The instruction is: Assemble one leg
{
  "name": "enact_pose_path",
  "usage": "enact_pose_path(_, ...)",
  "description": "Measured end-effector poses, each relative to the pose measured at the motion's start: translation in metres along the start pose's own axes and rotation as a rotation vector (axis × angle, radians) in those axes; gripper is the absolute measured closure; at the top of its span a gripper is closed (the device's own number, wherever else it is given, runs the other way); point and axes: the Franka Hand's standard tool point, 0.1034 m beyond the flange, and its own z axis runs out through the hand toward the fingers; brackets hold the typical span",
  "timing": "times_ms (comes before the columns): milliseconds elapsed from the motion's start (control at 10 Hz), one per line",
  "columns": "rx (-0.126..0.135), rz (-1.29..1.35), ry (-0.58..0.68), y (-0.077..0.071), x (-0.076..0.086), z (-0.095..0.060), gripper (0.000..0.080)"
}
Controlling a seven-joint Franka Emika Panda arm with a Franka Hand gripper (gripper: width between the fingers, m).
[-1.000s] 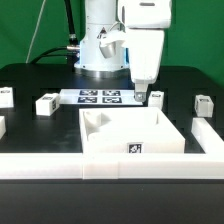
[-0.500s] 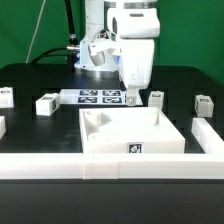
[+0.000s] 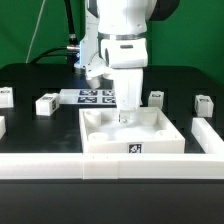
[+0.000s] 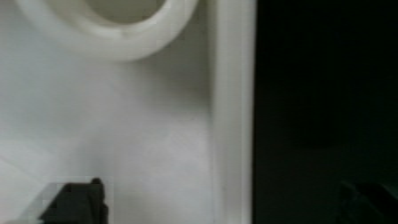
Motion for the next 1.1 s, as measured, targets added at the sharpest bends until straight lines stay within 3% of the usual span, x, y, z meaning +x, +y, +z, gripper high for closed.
enact_pose_path(200, -0.001, 0.039, -0.001, 0.0018, -0.0041, -0.0034, 0.015)
enact_pose_path(300, -0.003, 0.04, -0.001, 0.002, -0.0039, -0.0037, 0.0284)
enact_pose_path(400, 0.0, 0.041, -0.001, 0.0012, -0.0045, -0.0025, 0.0284)
enact_pose_path(600, 0.001, 0.042, -0.001, 0.0009, -0.0047, -0.0021, 0.0571)
enact_pose_path(700, 0.001, 0.042, -0.001, 0.0007, -0.0048, -0.0019, 0.0571)
enact_pose_path(800, -0.001, 0.043, 0.0, 0.0012, -0.0047, -0.0021, 0.073)
enact_pose_path(1100, -0.005, 0.043, 0.0, 0.002, -0.0051, -0.0025, 0.0739)
